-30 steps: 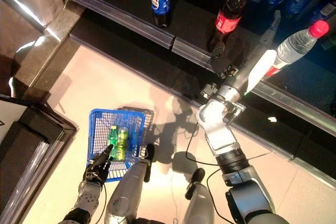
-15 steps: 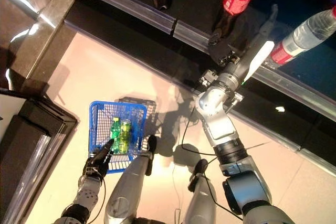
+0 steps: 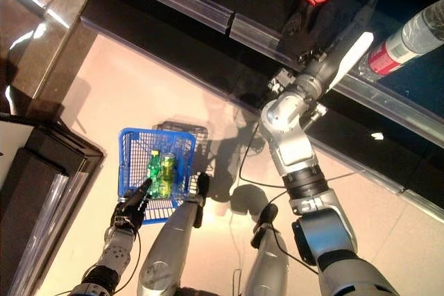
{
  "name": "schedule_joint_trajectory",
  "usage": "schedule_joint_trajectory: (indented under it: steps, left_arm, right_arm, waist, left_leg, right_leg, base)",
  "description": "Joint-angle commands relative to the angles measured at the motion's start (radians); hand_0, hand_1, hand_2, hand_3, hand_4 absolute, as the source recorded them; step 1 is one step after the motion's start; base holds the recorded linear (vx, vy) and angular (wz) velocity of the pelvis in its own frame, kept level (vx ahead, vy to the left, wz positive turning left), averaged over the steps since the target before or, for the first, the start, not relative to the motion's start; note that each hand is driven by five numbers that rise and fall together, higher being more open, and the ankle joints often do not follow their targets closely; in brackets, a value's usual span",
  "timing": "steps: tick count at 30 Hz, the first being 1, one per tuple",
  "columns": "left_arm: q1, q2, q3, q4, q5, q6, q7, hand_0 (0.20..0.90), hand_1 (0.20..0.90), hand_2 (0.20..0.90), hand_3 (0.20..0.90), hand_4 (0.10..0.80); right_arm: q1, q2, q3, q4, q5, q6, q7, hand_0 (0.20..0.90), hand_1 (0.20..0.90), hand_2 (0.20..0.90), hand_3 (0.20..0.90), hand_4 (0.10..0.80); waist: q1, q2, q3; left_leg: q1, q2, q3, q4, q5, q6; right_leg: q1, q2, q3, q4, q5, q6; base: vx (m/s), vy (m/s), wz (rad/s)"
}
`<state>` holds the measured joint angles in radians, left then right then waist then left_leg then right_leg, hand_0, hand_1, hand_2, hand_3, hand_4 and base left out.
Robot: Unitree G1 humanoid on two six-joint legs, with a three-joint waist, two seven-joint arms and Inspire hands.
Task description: Pick up the drink and place into the basket.
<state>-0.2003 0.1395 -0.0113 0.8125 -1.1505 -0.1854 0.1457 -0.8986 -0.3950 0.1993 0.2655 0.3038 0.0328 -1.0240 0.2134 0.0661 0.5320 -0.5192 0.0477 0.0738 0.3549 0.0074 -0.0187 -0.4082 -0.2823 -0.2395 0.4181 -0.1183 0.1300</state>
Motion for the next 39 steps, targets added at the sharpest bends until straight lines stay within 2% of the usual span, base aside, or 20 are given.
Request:
schedule_joint_trajectory:
  steps: [1, 6, 13, 19, 31, 32, 36, 37, 38, 39]
  left_arm:
    - [0.122, 0.078, -0.062, -0.043, 0.035, -0.046, 0.031, 0.300, 0.300, 0.300, 0.200, 0.100]
    - [0.122, 0.084, -0.070, -0.047, 0.033, -0.042, 0.028, 0.300, 0.300, 0.300, 0.200, 0.100]
    - [0.122, 0.098, -0.080, -0.063, 0.030, -0.036, 0.039, 0.300, 0.300, 0.300, 0.200, 0.100]
    - [0.131, 0.116, -0.081, -0.080, 0.035, -0.034, 0.036, 0.300, 0.300, 0.300, 0.200, 0.100]
    - [0.142, 0.153, -0.088, -0.105, 0.020, -0.016, 0.040, 0.300, 0.300, 0.300, 0.200, 0.100]
    - [0.148, 0.156, -0.091, -0.103, 0.018, -0.015, 0.039, 0.300, 0.300, 0.300, 0.200, 0.100]
    - [0.157, 0.168, -0.093, -0.107, 0.009, -0.019, 0.035, 0.300, 0.300, 0.300, 0.200, 0.100]
    - [0.157, 0.170, -0.091, -0.108, 0.011, -0.017, 0.035, 0.300, 0.300, 0.300, 0.200, 0.100]
    - [0.159, 0.177, -0.090, -0.110, 0.008, -0.014, 0.031, 0.300, 0.300, 0.300, 0.200, 0.100]
    - [0.159, 0.177, -0.089, -0.111, 0.008, -0.013, 0.030, 0.300, 0.300, 0.300, 0.200, 0.100]
  right_arm:
    - [-0.139, -0.088, -0.024, -0.073, 0.061, -0.082, 0.050, 0.900, 0.900, 0.900, 0.900, 0.800]
    - [-0.168, -0.077, -0.020, -0.040, 0.167, -0.114, 0.093, 0.900, 0.900, 0.900, 0.900, 0.800]
    - [-0.228, -0.099, -0.007, 0.020, 0.261, -0.112, 0.175, 0.900, 0.900, 0.900, 0.900, 0.800]
    - [-0.292, -0.140, 0.002, 0.094, 0.357, -0.148, 0.186, 0.900, 0.900, 0.900, 0.900, 0.800]
    - [-0.410, -0.216, 0.050, 0.215, 0.367, -0.124, 0.150, 0.900, 0.900, 0.900, 0.900, 0.800]
    - [-0.421, -0.226, 0.060, 0.239, 0.367, -0.125, 0.144, 0.900, 0.900, 0.900, 0.900, 0.800]
    - [-0.469, -0.250, 0.099, 0.284, 0.396, -0.118, 0.156, 0.900, 0.900, 0.900, 0.900, 0.800]
    - [-0.482, -0.251, 0.108, 0.296, 0.403, -0.115, 0.159, 0.618, 0.618, 0.618, 0.571, 0.471]
    - [-0.493, -0.257, 0.117, 0.308, 0.402, -0.114, 0.164, 0.300, 0.300, 0.300, 0.200, 0.100]
    - [-0.496, -0.258, 0.120, 0.311, 0.403, -0.116, 0.165, 0.300, 0.300, 0.300, 0.200, 0.100]
  waist:
    - [-0.005, 0.028, -0.012]
    - [-0.002, 0.033, -0.012]
    - [0.009, 0.033, -0.012]
    - [0.023, 0.025, -0.012]
    - [0.039, 0.026, -0.012]
    - [0.039, 0.024, -0.012]
    - [0.047, 0.019, -0.012]
    - [0.048, 0.018, -0.012]
    - [0.051, 0.018, -0.012]
    - [0.051, 0.018, -0.012]
  left_leg:
    - [-0.072, -0.007, -0.071, 0.066, -0.009, -0.027]
    - [-0.081, -0.010, -0.068, 0.072, -0.013, -0.021]
    - [-0.096, -0.020, -0.073, 0.072, -0.017, -0.015]
    - [-0.105, -0.027, -0.076, 0.064, -0.015, -0.010]
    - [-0.121, -0.032, -0.084, 0.078, -0.026, -0.005]
    - [-0.101, -0.034, -0.088, 0.083, -0.053, -0.010]
    - [-0.099, -0.035, -0.090, 0.086, -0.061, -0.010]
    - [-0.100, -0.035, -0.090, 0.089, -0.062, -0.010]
    - [-0.101, -0.035, -0.091, 0.089, -0.062, -0.010]
    - [-0.102, -0.035, -0.091, 0.090, -0.062, -0.010]
  right_leg:
    - [-0.009, 0.005, 0.009, 0.009, 0.038, -0.047]
    - [-0.039, 0.001, 0.018, 0.032, 0.036, -0.047]
    - [-0.066, -0.001, 0.022, 0.047, 0.037, -0.043]
    - [-0.078, 0.002, 0.013, 0.046, 0.039, -0.042]
    - [-0.093, -0.002, 0.000, 0.059, 0.040, -0.042]
    - [-0.077, -0.001, 0.011, 0.066, 0.019, -0.034]
    - [-0.071, -0.003, 0.006, 0.063, 0.018, -0.032]
    - [-0.070, -0.003, 0.006, 0.063, 0.018, -0.032]
    - [-0.069, -0.003, 0.004, 0.063, 0.018, -0.033]
    - [-0.069, -0.003, 0.004, 0.063, 0.018, -0.033]
  base:
    - [0.000, 0.000, 0.00]
    - [0.016, 0.010, 0.00]
    - [0.010, -0.002, 0.00]
    - [0.008, -0.007, 0.00]
    - [0.013, -0.002, 0.02]
    - [0.095, -0.016, 0.05]
    - [0.031, -0.003, 0.02]
    - [0.000, 0.000, 0.00]
    - [0.000, 0.000, 0.00]
    - [0.000, 0.000, 0.00]
